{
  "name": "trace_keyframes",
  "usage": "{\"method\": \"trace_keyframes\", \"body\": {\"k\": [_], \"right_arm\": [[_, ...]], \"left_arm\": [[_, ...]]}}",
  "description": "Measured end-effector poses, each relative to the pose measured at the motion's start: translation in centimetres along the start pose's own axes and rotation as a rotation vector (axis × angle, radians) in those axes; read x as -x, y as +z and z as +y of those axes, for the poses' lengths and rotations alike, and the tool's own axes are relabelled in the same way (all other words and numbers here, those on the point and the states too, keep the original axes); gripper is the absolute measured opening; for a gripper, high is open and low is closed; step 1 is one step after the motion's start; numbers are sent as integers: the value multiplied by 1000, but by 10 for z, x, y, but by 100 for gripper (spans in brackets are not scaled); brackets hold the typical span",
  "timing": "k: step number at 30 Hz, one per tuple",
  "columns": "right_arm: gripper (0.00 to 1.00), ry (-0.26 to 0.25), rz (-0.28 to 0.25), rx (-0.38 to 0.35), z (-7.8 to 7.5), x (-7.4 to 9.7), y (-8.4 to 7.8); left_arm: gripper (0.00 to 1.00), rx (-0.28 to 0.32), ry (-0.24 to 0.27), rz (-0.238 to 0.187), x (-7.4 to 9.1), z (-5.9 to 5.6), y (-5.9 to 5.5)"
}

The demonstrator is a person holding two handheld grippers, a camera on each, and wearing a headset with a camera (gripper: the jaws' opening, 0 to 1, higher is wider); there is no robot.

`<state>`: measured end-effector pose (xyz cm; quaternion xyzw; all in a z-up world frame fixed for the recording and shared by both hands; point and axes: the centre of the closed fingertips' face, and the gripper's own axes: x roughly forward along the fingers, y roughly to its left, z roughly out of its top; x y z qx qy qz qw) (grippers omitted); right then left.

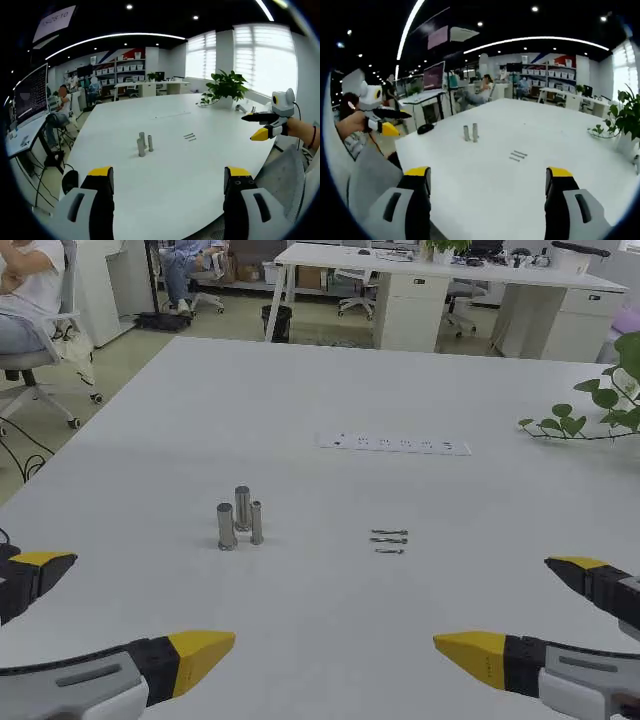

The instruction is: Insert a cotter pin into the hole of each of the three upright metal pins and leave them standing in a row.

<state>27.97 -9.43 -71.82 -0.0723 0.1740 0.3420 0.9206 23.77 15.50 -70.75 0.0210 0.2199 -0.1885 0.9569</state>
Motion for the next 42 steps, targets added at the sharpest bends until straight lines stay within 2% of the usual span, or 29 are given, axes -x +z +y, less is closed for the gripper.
{"method": "trace_keyframes", "body": {"k": [10, 21, 29, 37, 42], "right_arm": [[98, 12, 26, 35, 4, -4, 1], [93, 12, 1, 41, 4, -2, 9], [91, 4, 5, 41, 2, -1, 7], [86, -17, -6, 43, -3, 3, 5], [84, -12, -1, 27, -4, 3, 3]], "left_arm": [[90, -11, -2, 2, -1, 0, 0], [90, -17, -4, -5, -1, 0, 2], [90, -20, -4, -12, -2, 1, 3], [90, -31, 1, -7, -2, 1, 3], [89, -33, 2, 3, -2, 1, 1]]}}
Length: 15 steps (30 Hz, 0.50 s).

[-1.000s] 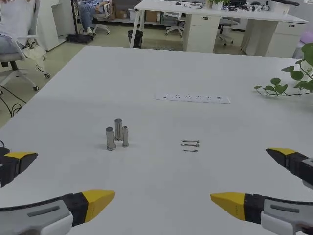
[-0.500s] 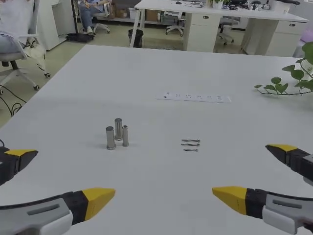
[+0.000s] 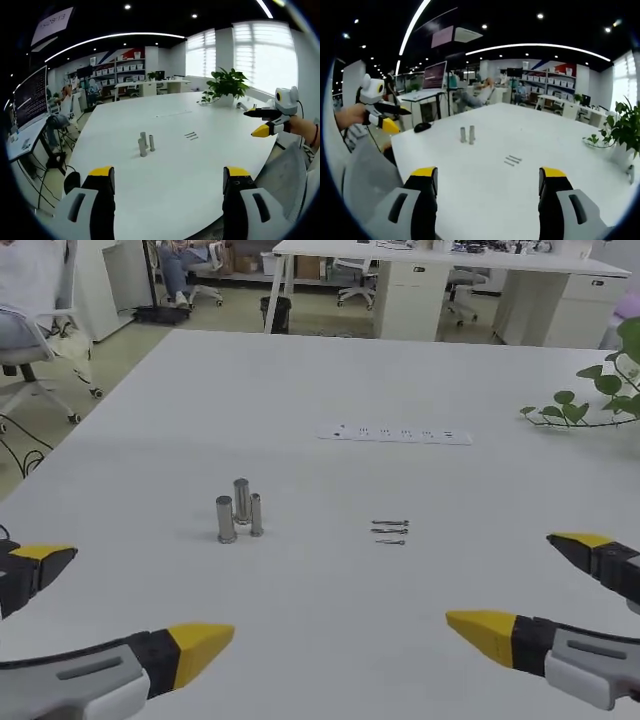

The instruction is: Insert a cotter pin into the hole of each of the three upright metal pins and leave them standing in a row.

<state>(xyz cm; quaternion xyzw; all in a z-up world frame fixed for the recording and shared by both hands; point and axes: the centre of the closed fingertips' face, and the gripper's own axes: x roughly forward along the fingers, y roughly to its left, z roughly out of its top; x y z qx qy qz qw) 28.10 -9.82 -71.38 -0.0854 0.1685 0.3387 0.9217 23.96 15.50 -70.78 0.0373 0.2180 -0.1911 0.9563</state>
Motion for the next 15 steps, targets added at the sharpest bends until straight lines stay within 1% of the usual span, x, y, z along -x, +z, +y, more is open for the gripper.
{"method": "trace_keyframes", "body": {"k": [3, 7, 15], "right_arm": [[84, 7, 11, -2, 1, 0, -3], [84, 10, 13, -3, 2, 0, -4], [84, 8, 11, -4, 1, 1, -4]], "left_arm": [[89, -4, 6, -6, 0, 0, 1], [89, 1, 8, -18, 0, 0, 3], [90, -5, 12, -26, 0, 1, 5]]}}
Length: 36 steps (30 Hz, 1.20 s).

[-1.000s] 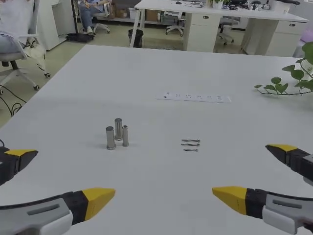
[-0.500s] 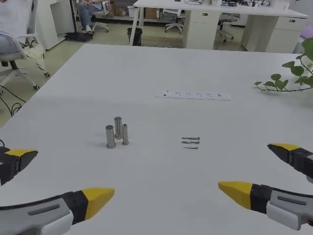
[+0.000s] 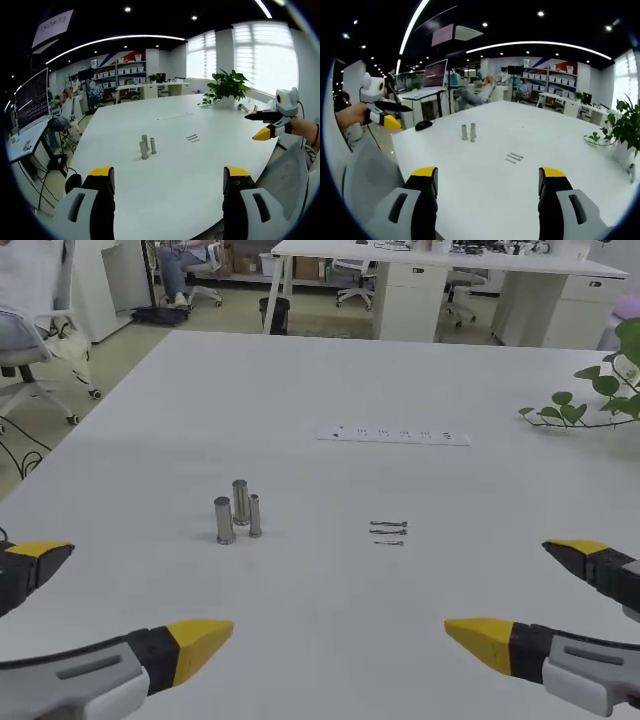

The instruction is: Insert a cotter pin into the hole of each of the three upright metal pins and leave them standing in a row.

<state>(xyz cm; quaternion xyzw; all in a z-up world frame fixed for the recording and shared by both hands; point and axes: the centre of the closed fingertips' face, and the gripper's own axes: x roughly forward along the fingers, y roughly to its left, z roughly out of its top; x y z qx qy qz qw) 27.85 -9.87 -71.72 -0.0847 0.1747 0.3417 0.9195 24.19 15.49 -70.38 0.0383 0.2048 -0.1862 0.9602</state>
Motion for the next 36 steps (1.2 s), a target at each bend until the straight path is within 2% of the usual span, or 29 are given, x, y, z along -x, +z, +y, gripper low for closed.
{"method": "trace_keyframes", "body": {"k": [8, 11, 14, 18, 23, 26, 32, 36], "right_arm": [[89, 1, 0, 4, 2, -1, -2], [91, 3, 12, 9, 3, -2, -4], [100, -7, 41, 26, 3, -5, -9], [100, -3, 59, 31, 5, -8, -14], [100, 6, 43, 8, 5, -13, -13], [97, 25, 28, -18, 7, -19, -9], [84, 39, 4, -23, 5, -36, 1], [75, 70, -21, -42, 8, -52, 9]], "left_arm": [[92, -5, -1, -15, 1, 1, 2], [93, -5, 1, -4, 1, 2, -1], [94, 10, -1, 7, 0, 1, -3], [98, 8, 2, 0, 0, 1, -3], [99, -11, -4, -22, -1, -1, -1], [99, -19, -6, -28, -2, -2, -1], [99, 6, -5, -22, -7, -1, -8], [99, 18, -7, -23, -10, -1, -10]]}}
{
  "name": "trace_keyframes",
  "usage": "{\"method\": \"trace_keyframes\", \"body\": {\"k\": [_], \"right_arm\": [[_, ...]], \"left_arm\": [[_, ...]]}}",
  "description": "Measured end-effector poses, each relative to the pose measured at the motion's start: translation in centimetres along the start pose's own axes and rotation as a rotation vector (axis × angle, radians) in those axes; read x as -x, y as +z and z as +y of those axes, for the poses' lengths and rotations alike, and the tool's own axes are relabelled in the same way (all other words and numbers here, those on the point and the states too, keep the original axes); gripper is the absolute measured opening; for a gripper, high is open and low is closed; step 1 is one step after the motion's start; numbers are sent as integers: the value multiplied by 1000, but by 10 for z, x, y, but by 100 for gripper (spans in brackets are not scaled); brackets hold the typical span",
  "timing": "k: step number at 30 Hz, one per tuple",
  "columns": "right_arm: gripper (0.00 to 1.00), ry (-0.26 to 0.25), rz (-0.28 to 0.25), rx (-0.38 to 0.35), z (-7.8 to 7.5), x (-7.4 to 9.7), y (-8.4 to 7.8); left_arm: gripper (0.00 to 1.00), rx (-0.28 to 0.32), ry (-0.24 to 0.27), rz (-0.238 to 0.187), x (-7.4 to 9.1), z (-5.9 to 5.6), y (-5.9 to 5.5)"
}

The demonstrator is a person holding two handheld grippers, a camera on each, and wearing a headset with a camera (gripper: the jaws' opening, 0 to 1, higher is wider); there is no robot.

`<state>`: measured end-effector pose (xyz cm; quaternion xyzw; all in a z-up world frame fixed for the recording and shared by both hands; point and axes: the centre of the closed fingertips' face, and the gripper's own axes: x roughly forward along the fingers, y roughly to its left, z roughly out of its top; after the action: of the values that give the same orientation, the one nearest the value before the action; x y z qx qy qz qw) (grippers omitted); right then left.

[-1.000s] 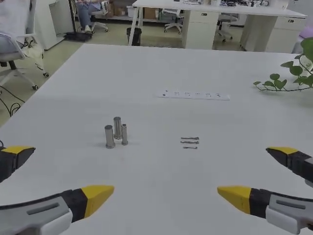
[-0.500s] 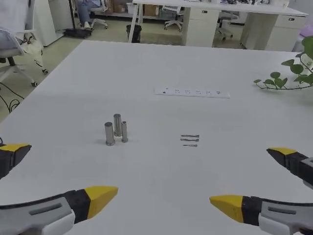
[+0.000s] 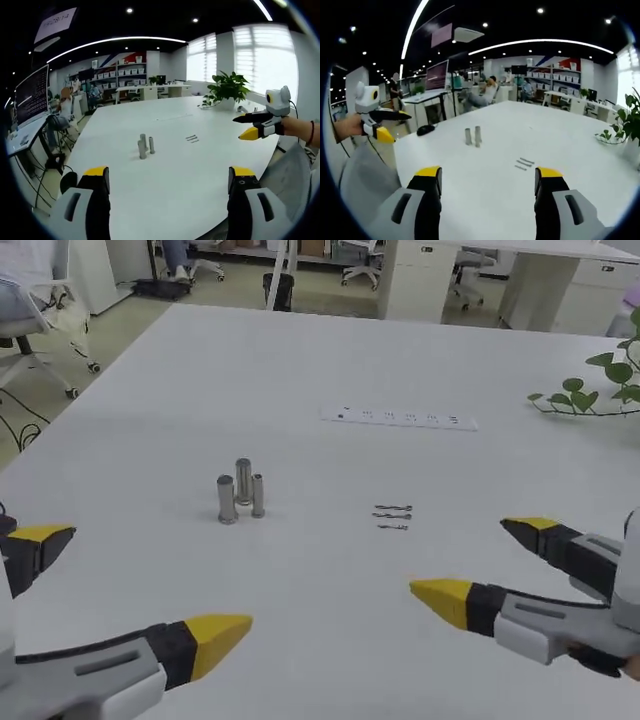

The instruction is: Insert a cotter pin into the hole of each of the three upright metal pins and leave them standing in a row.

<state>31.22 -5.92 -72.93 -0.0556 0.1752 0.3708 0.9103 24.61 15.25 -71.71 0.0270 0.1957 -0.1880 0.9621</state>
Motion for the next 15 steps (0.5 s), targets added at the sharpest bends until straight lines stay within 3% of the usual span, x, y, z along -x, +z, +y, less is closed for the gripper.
{"method": "trace_keyframes", "body": {"k": [15], "right_arm": [[56, 125, -30, 29, 10, -68, 19]], "left_arm": [[96, -5, -8, -23, -11, 5, -1]]}}
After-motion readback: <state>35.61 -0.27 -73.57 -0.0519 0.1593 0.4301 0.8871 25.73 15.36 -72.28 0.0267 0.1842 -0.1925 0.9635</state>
